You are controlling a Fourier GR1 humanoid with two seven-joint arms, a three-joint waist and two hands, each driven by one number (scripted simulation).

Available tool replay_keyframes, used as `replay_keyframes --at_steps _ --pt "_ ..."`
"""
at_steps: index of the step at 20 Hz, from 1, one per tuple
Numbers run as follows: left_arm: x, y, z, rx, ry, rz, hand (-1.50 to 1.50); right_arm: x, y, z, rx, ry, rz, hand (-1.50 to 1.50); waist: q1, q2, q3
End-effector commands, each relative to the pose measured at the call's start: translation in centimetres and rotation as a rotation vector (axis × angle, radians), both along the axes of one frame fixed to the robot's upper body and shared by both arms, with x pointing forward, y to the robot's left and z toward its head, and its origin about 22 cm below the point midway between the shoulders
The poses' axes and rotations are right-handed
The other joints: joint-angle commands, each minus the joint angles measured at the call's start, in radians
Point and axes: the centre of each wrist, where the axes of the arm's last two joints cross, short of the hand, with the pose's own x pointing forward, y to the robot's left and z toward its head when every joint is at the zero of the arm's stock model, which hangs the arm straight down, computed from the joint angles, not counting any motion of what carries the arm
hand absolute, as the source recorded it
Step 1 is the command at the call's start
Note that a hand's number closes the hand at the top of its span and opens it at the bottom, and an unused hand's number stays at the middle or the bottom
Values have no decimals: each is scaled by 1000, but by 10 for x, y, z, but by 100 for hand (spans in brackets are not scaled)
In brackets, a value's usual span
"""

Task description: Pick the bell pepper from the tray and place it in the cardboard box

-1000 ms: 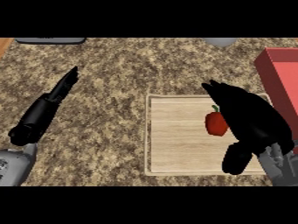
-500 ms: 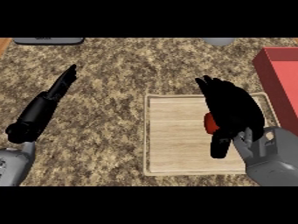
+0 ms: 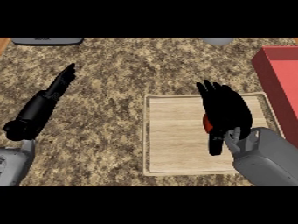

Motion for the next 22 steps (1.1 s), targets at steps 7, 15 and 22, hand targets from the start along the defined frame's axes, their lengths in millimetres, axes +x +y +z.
replay_keyframes --at_steps 7,15,22 --pt "-11 8 -7 -1 -6 3 0 10 17 -19 -43 57 -77 -150 6 1 0" --pt "5 -1 5 13 -15 11 0 17 -19 -29 -97 50 -134 -150 -2 1 0" --pt "-5 -21 -17 -6 2 -10 0 -1 -23 -66 -79 65 -147 -150 -2 1 1"
